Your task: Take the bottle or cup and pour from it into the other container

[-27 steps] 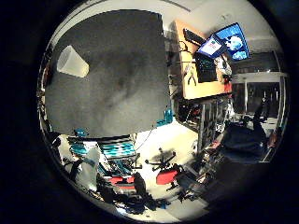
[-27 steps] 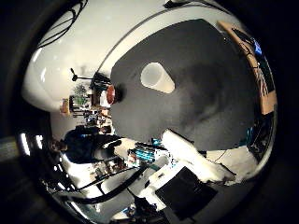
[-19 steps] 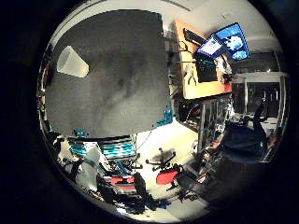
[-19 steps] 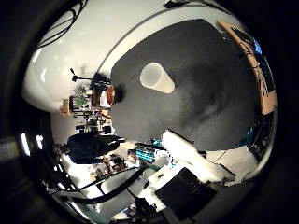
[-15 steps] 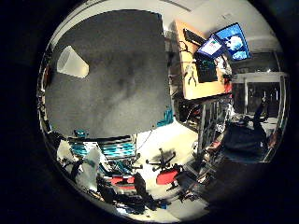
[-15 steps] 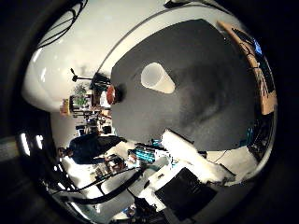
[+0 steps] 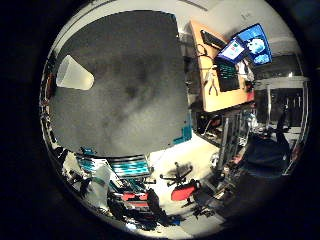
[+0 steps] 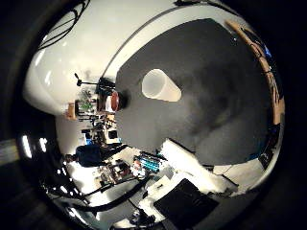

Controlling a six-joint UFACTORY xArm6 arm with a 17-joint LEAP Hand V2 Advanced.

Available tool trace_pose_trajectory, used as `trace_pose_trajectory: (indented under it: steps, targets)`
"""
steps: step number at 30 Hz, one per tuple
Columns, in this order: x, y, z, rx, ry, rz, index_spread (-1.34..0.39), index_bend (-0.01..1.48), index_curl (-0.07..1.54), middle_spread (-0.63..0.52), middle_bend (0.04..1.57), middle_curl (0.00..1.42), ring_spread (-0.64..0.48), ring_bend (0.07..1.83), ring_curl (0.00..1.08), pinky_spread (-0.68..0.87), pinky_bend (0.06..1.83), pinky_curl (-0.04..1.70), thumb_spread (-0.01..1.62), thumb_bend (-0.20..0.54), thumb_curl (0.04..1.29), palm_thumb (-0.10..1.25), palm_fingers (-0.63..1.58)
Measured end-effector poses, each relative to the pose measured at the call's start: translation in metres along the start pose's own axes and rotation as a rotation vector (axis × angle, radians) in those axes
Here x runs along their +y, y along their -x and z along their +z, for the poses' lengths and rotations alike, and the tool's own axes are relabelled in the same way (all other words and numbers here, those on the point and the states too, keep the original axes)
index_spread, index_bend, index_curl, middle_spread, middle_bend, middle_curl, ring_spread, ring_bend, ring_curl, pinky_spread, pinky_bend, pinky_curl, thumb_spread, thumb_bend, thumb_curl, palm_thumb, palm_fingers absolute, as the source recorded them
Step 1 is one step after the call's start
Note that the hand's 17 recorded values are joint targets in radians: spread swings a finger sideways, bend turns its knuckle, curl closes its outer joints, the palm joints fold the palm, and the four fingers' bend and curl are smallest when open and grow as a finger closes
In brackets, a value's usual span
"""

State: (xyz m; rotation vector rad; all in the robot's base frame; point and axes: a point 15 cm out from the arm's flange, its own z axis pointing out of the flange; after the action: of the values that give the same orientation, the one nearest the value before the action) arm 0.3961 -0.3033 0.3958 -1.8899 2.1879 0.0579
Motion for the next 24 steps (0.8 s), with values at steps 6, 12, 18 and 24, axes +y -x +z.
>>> trace_pose_trajectory:
  steps: [6,12,18,24]
  targets:
    - [-0.014,-0.015,0.011,-0.031,-0.074,0.021,-0.24,0.15,0.27,0.11,0.2,0.32,0.19,0.26,0.27,0.4,0.42,0.32,1.03,-0.029,0.32,0.6,0.05]
    - [-0.015,-0.009,0.044,-0.126,-0.09,0.008,-0.23,0.15,0.25,0.13,0.19,0.31,0.19,0.27,0.27,0.39,0.44,0.32,0.97,-0.047,0.29,0.47,0.0]
    - [-0.017,-0.008,0.086,-0.222,-0.067,-0.005,-0.22,0.14,0.23,0.16,0.19,0.31,0.19,0.25,0.27,0.38,0.44,0.32,0.91,-0.037,0.28,0.37,-0.05]
    - [-0.017,-0.004,0.125,-0.325,-0.085,0.008,-0.22,0.13,0.21,0.16,0.19,0.3,0.19,0.25,0.27,0.38,0.43,0.32,0.89,-0.029,0.29,0.36,-0.05]
